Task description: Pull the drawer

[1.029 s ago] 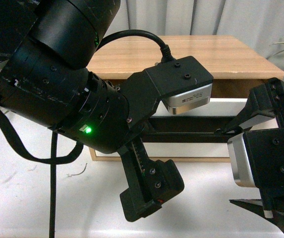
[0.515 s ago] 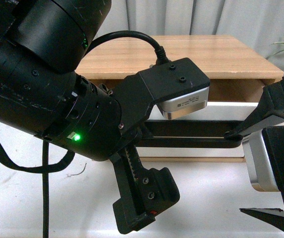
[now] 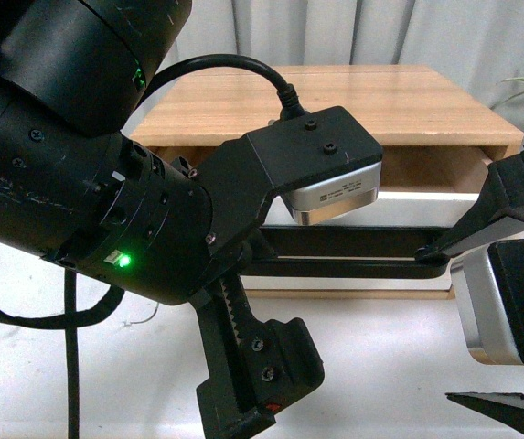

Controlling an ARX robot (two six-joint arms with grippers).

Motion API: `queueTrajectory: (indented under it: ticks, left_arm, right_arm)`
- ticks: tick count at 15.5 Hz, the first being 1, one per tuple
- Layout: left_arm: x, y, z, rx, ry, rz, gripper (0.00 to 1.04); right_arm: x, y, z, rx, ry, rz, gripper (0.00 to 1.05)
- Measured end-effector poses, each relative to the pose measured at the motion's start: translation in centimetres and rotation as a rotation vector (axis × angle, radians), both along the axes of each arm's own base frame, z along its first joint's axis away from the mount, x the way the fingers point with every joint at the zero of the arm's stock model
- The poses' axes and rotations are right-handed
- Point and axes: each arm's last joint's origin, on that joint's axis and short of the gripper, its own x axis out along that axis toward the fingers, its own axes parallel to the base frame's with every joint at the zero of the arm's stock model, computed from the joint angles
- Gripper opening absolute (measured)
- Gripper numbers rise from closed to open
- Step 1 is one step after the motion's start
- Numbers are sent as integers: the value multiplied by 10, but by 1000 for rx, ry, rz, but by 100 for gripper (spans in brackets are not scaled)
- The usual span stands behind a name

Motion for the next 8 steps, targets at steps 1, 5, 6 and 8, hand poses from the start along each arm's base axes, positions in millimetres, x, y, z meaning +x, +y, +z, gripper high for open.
queueTrajectory:
  ticks: [1, 5, 6, 8]
  left_arm:
    - [0, 0, 0, -1, 2, 3, 98]
    - [-3, 2, 8, -56, 41, 22, 98]
    - [-4, 4, 11, -71, 47, 26, 98]
    - [-7, 6, 25, -129, 48, 33, 98]
  right_arm:
    - [0, 0, 0, 3, -7, -2, 98]
    - [0, -4, 11, 27, 14, -48, 98]
    - [0, -6, 16, 34, 15, -56, 98]
    - [-2, -8, 33, 66, 5, -62, 98]
